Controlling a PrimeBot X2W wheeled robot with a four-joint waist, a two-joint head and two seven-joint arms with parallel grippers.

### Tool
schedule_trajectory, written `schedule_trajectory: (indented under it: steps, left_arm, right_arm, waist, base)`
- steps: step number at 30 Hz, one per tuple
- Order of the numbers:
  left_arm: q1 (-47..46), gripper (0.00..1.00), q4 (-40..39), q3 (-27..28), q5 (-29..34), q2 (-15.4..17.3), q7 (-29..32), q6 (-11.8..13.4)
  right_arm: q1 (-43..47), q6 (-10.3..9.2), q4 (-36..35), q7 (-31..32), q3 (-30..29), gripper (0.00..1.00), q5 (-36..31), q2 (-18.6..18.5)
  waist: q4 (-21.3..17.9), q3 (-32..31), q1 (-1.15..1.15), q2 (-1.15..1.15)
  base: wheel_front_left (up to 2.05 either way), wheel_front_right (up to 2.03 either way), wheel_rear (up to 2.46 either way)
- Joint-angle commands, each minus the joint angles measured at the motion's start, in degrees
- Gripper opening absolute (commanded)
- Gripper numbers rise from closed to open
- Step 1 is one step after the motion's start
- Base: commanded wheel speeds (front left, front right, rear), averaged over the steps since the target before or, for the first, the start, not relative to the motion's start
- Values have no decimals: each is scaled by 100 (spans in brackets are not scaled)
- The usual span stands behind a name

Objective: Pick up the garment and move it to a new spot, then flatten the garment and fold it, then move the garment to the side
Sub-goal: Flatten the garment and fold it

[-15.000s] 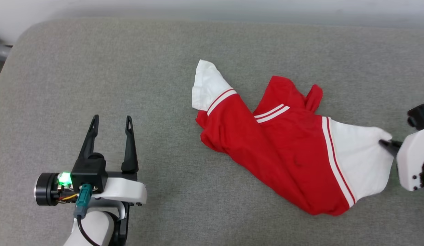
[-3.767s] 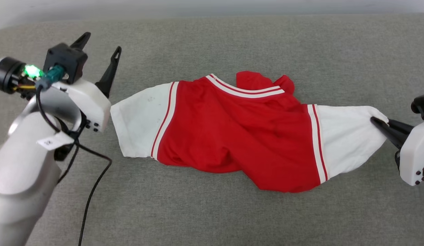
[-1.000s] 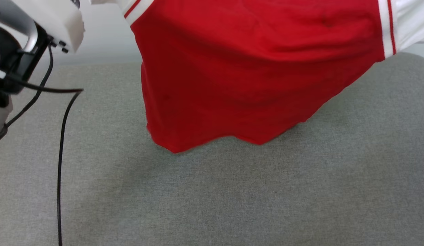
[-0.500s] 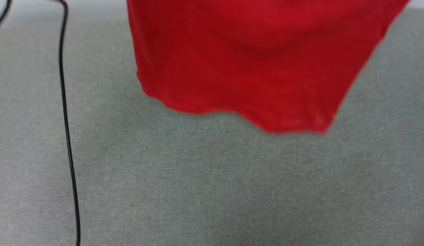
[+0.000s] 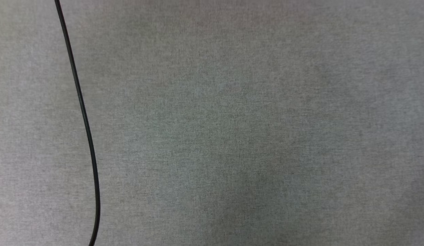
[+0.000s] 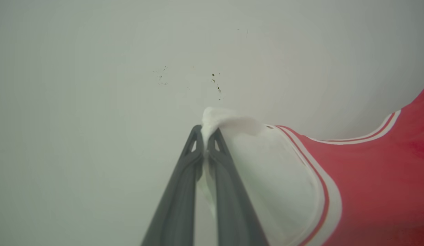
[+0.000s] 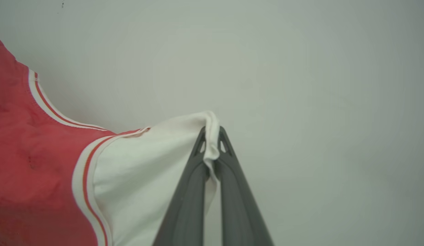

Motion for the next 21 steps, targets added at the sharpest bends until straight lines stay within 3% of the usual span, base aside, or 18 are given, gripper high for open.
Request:
schedule_trajectory:
  steps: [1,6,12,21]
  left_arm:
    - [-138,0,152,-8,11,-87,-85,-14]
    - [-45,0,492,-63,-16,-243,-340,-30]
    - [437,0,657,-15,-186,-279,-623,-33]
    - [2167,0,432,-57,-525,-75,-1000,37]
  right_arm:
    - [-202,-9,193,-99,104,0,-17,68]
    - [-402,-9,679,-398,489,0,80,148]
    - [14,-9,961,-795,1035,0,225,95]
    - [1391,-9,926,-1442,1789,0,894,124]
  waist:
    - [12,155,-1,0]
    - [24,337,-1,0]
    - [5,321,-1,0]
    - [-57,-117,-1,0]
  base:
    - [0,0,0]
    - [0,0,0]
    - [0,0,0]
    - [0,0,0]
